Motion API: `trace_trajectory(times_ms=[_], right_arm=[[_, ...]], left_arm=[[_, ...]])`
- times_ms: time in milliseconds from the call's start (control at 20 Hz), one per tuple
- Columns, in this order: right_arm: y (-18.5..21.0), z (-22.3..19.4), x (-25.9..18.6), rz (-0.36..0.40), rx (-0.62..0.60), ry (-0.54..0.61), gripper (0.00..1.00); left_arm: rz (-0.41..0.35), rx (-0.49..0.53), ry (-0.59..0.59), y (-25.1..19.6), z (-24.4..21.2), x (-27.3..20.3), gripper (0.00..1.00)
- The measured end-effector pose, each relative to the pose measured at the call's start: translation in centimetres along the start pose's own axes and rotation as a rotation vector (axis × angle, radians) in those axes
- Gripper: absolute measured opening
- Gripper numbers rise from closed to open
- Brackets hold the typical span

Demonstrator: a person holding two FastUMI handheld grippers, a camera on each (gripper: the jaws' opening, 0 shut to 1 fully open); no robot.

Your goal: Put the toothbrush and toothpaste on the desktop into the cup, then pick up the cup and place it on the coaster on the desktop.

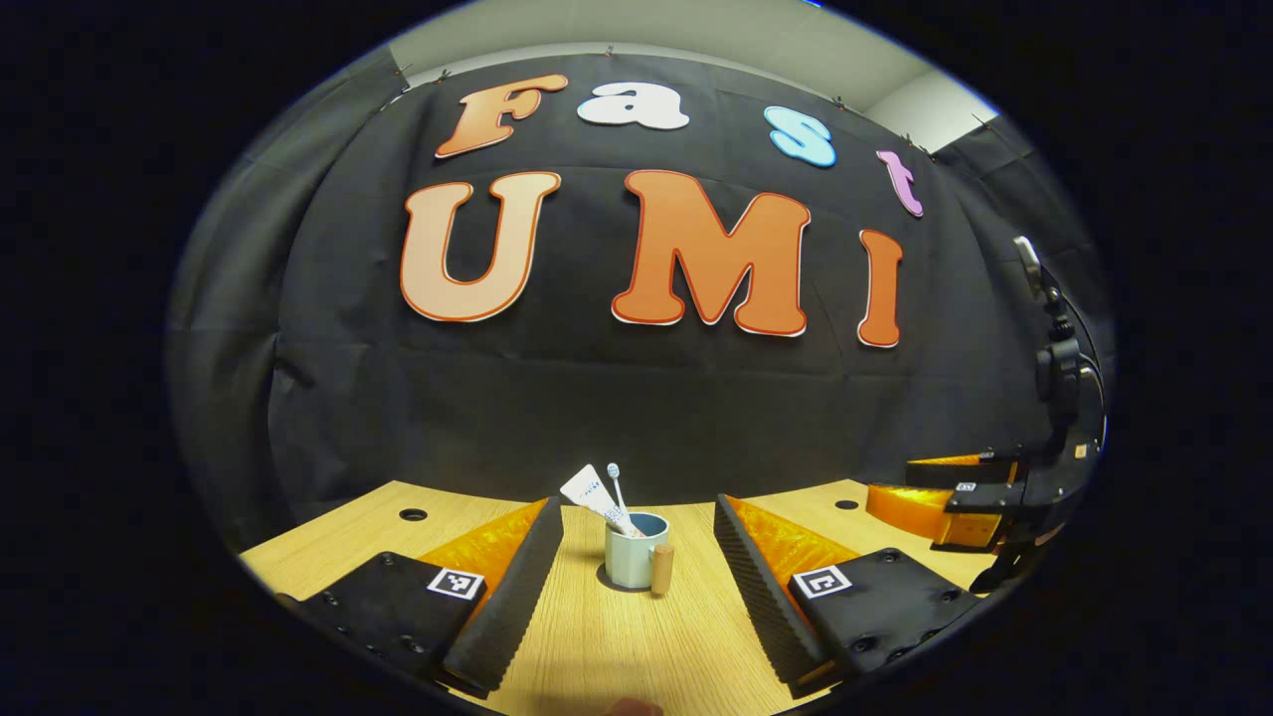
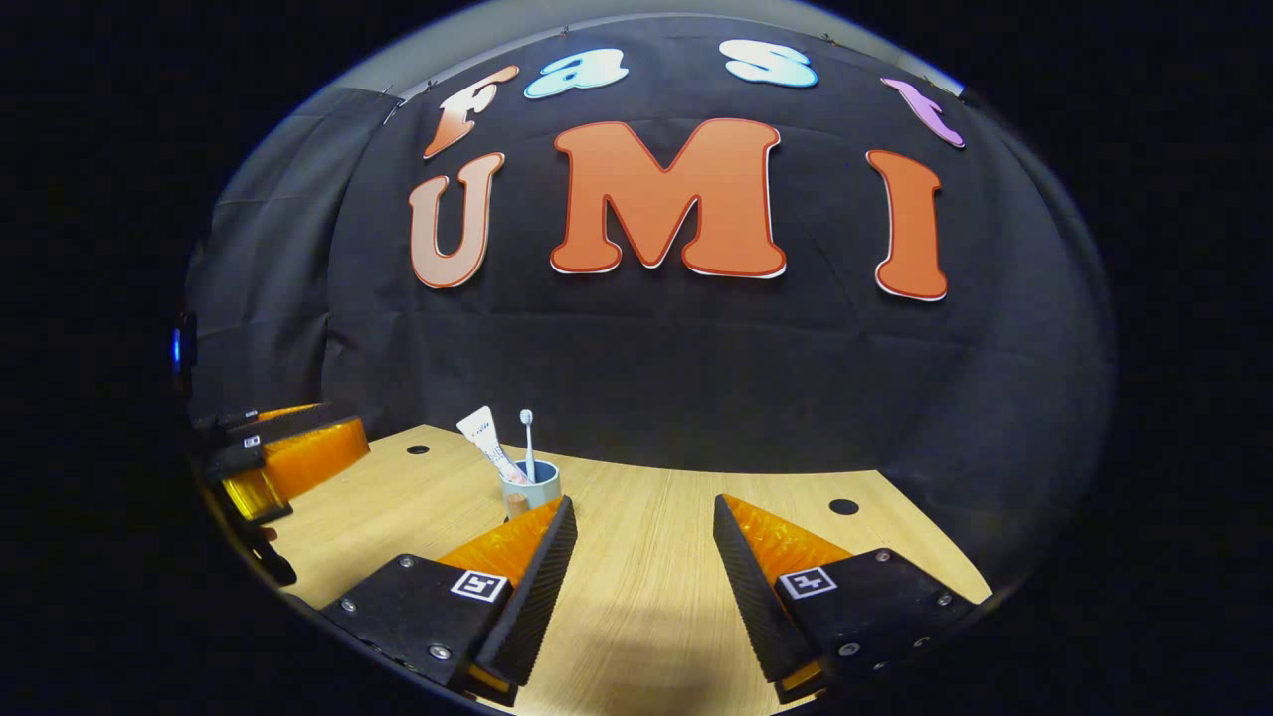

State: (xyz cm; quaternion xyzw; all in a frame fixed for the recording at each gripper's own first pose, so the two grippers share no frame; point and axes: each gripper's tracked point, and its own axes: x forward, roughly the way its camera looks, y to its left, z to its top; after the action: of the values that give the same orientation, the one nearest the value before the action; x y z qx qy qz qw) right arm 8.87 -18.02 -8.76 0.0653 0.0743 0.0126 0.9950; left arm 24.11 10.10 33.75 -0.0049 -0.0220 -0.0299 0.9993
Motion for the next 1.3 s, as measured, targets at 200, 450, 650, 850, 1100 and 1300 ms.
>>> trace_trajectory(times_ms=[200,450,650,850,1100,1300], right_arm=[[-0.5,0.5,-0.9,-0.023,-0.022,-0.060,0.84],[-0.4,0.7,-1.5,-0.042,-0.042,-0.090,0.84],[-0.2,1.0,-1.9,-0.043,-0.034,-0.106,0.84],[-0.5,1.2,-1.9,-0.061,-0.011,-0.123,0.84],[-0.3,1.0,-2.1,-0.060,0.007,-0.125,0.84],[0.1,1.3,-2.3,-0.054,-0.001,-0.134,0.84]], left_arm=[[0.013,0.032,-0.015,0.2,-0.1,-0.3,0.97],[0.008,0.032,-0.024,-0.2,-0.9,-0.8,0.97],[0.000,0.036,-0.008,-0.7,-1.6,-0.8,0.97],[0.015,0.043,-0.019,-0.2,-1.6,-1.1,0.97],[0.031,0.059,-0.025,0.0,-1.5,-1.1,0.97],[0.036,0.073,-0.045,-0.1,-0.8,-1.4,0.98]])
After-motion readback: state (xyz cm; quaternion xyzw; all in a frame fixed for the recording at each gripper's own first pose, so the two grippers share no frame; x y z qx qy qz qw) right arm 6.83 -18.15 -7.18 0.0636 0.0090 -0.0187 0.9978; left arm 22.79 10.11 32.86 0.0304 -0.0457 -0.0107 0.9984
